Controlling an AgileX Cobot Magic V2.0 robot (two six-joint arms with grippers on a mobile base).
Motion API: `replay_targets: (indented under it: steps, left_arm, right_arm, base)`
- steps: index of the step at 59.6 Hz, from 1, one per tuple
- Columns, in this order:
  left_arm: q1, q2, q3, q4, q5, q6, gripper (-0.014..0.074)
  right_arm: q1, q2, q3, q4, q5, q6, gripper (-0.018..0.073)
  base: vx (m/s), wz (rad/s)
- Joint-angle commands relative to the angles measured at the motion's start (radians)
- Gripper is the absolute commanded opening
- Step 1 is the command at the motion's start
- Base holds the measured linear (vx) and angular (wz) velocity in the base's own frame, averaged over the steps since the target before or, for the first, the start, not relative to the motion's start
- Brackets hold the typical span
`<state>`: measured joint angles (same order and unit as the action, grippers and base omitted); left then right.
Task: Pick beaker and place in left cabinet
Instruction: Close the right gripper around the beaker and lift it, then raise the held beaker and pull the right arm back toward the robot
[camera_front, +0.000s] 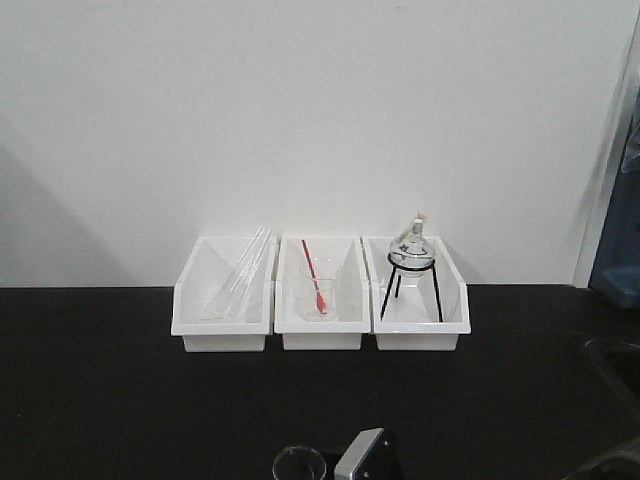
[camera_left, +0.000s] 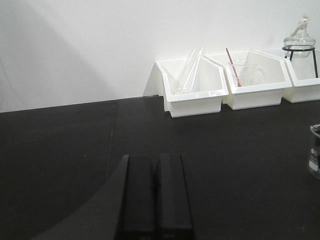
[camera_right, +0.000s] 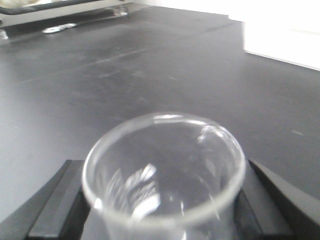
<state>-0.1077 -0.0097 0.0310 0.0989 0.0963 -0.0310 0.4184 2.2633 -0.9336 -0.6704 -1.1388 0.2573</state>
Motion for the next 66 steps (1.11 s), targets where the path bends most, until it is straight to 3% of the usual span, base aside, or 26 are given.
replay_targets:
  steps: [1,6,11,22,35,47,57,58,66]
  left_arm:
    - [-0.006,-0.019,0.015,-0.003,-0.089,-0.003,-0.0008]
    - [-0.006,-0.019,0.015,-0.003,-0.089,-0.003,-0.0008]
    - [-0.006,-0.019,0.015,-0.003,-0.089,-0.003,-0.0008]
    - [-0.006,-0.019,0.015,-0.003,-0.089,-0.003,-0.0008]
    - [-0.006,-0.019,0.015,-0.003,-0.089,-0.003,-0.0008]
    - [-0.006,-0.019,0.015,-0.003,-0.089,-0.003,-0.0008]
    - [-0.006,-0.019,0.015,-0.003,-0.089,-0.003,-0.0008]
    - [-0.006,-0.019,0.015,-0.003,-0.089,-0.003,-0.0008]
    - [-0.006,-0.019,0.015,-0.003,-0.089,-0.003,-0.0008]
  right_arm:
    - [0.015,-0.038,-0.03,0.089,-0.179,-0.002,0.0544]
    - [0.017,-0.028,-0.03,0.159,-0.177,-0.001,0.0475]
    - [0.017,-0.025,-0.03,0.201,-0.167,-0.001,0.0348]
    - [0.014,-0.033,-0.03,0.211,-0.164,0.005,-0.0016]
    - [0.014,-0.174,-0.03,0.126,-0.024,0.121,-0.0006]
    - [0.014,-0.465,-0.03,0.116,0.345,0.249,-0.0006]
    - [0.014,-0.745,-0.03,0.06,0.715,0.281,-0.0006]
    - [0.014,-0.975,-0.03,0.011,1.017,0.345,-0.0006]
    - [0.014,-1.173,-0.025,0.011,1.272,0.359,-0.0006]
  base:
    - [0.0,0.0]
    - [0.0,0.0]
    - [0.0,0.0]
    - [0.0,0.0]
    - [0.0,0.0]
    - [0.0,0.0]
    - [0.0,0.0]
    - [0.0,0.0]
    - [0.0,0.0]
